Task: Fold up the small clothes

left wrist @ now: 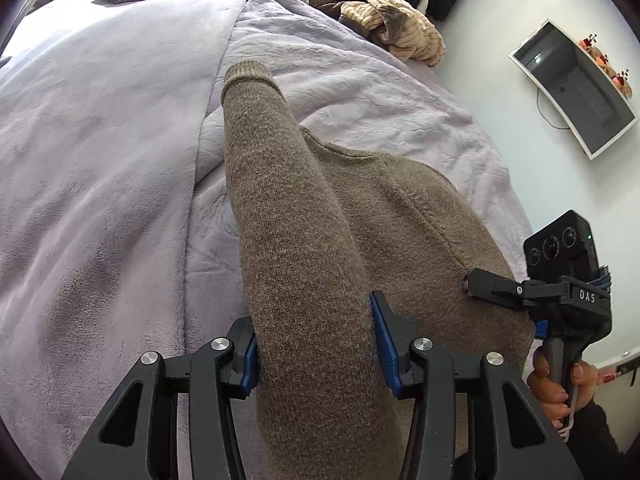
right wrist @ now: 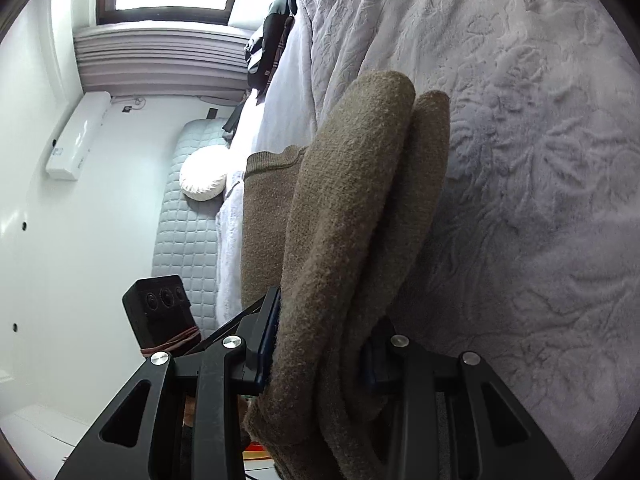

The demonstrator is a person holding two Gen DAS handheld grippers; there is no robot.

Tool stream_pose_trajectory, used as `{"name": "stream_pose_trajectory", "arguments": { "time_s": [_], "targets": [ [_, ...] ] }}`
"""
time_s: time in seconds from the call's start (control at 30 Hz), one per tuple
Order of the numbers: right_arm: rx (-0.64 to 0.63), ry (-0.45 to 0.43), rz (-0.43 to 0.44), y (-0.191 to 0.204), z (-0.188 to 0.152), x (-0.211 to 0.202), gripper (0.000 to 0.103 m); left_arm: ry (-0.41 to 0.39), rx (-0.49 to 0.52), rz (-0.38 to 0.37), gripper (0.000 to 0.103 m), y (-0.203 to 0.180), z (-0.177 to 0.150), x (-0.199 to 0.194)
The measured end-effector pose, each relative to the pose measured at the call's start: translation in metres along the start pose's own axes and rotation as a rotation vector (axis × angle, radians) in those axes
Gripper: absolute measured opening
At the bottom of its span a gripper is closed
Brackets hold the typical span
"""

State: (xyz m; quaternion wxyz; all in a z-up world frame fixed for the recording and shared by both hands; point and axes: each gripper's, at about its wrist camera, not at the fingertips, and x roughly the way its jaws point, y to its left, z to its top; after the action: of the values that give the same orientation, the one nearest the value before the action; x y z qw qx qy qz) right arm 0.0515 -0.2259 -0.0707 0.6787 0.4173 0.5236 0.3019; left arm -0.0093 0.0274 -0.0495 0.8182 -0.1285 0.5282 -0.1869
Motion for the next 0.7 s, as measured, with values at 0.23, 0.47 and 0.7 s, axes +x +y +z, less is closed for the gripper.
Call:
{"name": "stream_pose_trajectory", "arguments": {
  "time_s": [0.23, 0.47, 0.7],
  "targets": [
    [0.022, -0.045, -0.167, -0.012, 0.004, -0.011, 0.054, -0.003, -0.057, 0.035, 0.053, 0.017, -0.007, 0.010],
    [0.005, -0.132, -0.184, -0.011, 0.012, -0.048, 0.066, -0.108, -0.037, 0.136, 0.053, 0.024, -0.002, -0.014],
    [-0.115, -0.073, -0.370, 0.005, 0.014, -0.018, 0.029, -0.122, 0.006, 0.266, 0.053, 0.036, 0.005, -0.008]
  ]
}}
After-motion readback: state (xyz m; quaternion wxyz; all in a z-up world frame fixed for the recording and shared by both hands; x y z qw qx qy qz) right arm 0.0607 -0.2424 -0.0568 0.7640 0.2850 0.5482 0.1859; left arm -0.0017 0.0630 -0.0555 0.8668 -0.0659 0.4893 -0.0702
